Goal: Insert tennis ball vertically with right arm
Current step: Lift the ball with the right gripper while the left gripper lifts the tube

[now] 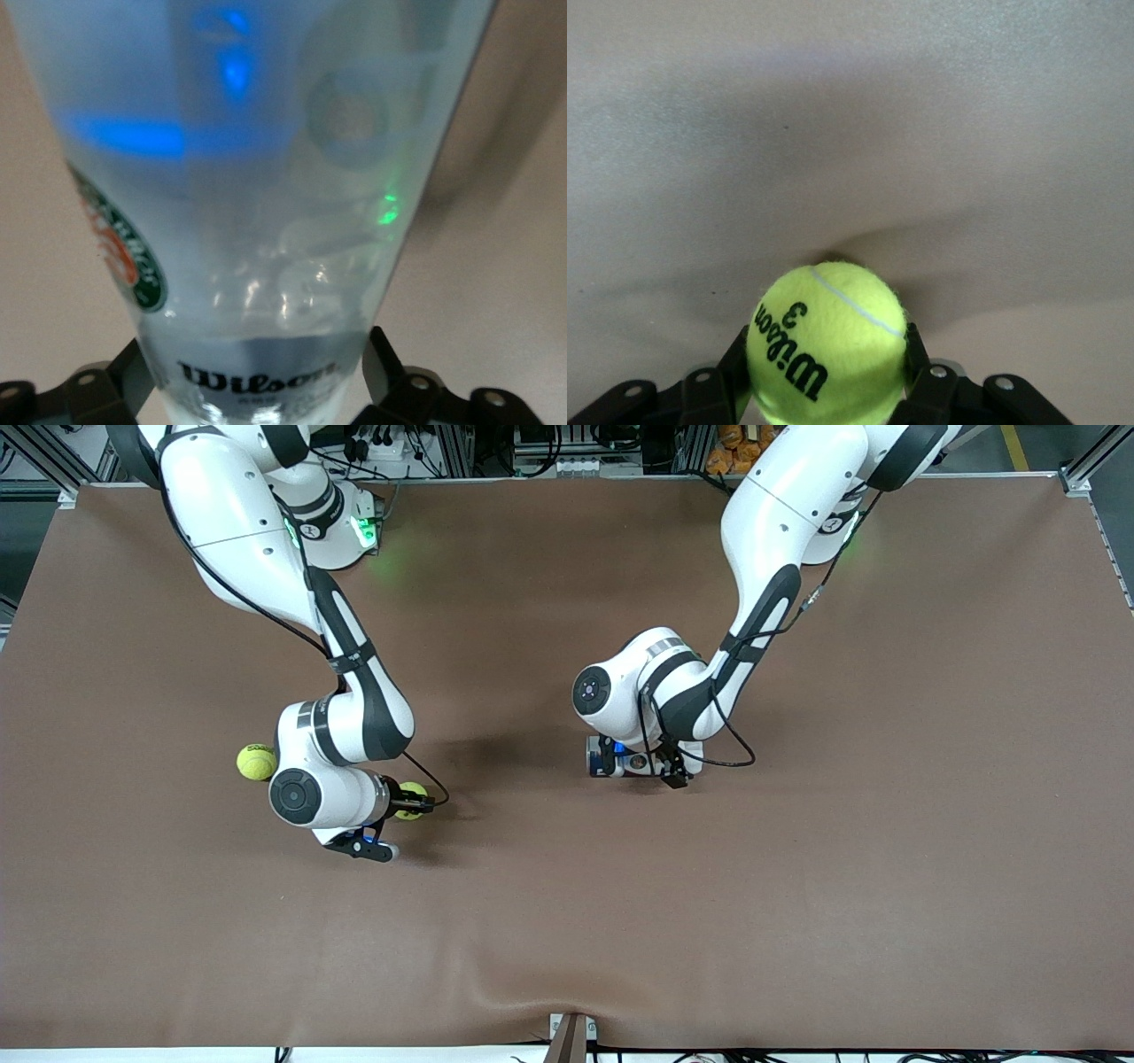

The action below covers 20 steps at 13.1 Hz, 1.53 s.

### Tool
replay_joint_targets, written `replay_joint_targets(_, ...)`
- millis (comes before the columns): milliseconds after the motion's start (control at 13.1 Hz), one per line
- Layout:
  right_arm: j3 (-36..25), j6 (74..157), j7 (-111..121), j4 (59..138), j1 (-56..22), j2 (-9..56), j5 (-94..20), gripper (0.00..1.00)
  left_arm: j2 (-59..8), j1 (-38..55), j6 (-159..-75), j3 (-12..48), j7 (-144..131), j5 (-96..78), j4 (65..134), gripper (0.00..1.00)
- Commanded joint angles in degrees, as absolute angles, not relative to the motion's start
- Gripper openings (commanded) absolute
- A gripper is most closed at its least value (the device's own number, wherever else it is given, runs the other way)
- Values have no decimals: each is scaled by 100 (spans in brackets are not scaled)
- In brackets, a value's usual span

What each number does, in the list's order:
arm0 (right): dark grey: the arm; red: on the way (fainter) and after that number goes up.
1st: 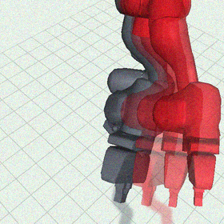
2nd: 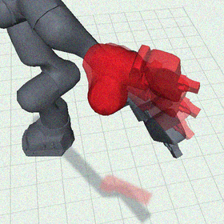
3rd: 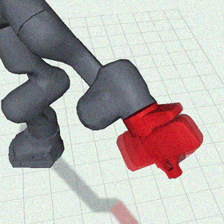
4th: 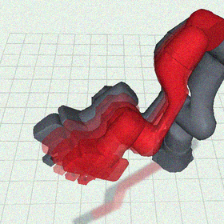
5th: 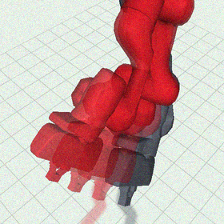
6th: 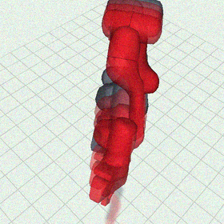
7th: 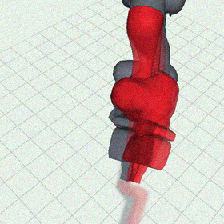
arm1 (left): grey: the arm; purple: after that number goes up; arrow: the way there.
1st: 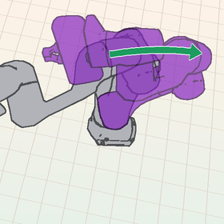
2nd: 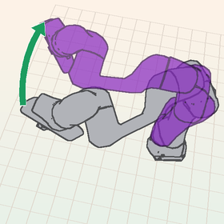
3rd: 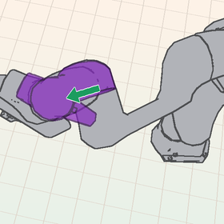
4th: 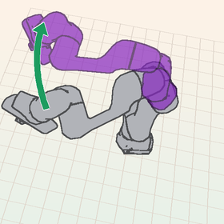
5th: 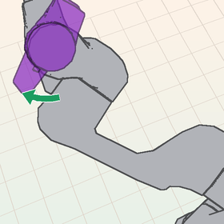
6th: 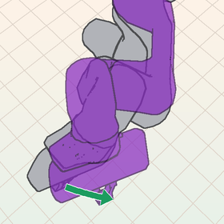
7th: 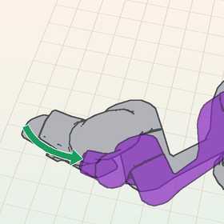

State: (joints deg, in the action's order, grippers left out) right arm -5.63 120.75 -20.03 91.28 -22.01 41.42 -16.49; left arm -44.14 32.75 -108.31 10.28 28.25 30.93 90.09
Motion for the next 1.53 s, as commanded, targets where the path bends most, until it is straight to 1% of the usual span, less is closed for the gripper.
replay_joint_targets(0, -615, 11989, -2048, 9105, -2128, 3869, -1644, 0, -4456, 3252, -10907, 1037, 2909, 3217, 8991, 96)
replay_joint_targets(153, -650, 11411, -2022, 9088, -1996, 3465, -1626, 0, -4456, 3252, -10933, 1037, 2918, 3217, 8991, 91)
replay_joint_targets(306, -668, 11024, -1724, 9088, -1812, 3069, -1539, 0, -4465, 3252, -10942, 1037, 2918, 3217, 8982, 82)
replay_joint_targets(536, -668, 10583, -1556, 9079, -1626, 2542, -1328, 0, -4465, 3261, -10951, 1037, 2918, 3217, 8974, 75)
replay_joint_targets(919, -694, 9942, -1529, 8948, -1293, 1742, -757, 0, -4421, 3261, -10942, 1037, 2918, 3208, 8965, 79)
replay_joint_targets(1072, -703, 9556, -1049, 8790, -986, 1495, -624, 0, -4421, 3261, -10942, 1037, 2918, 3182, 8956, 79)
replay_joint_targets(1301, -694, 8818, -222, 8343, -362, 1354, -633, 0, -4421, 3261, -10942, 1046, 2901, 3129, 8921, 79)
replay_joint_targets(1454, -703, 8509, -1, 8043, -115, 1354, -624, 0, -4430, 3252, -10960, 1037, 2900, 3120, 8903, 79)
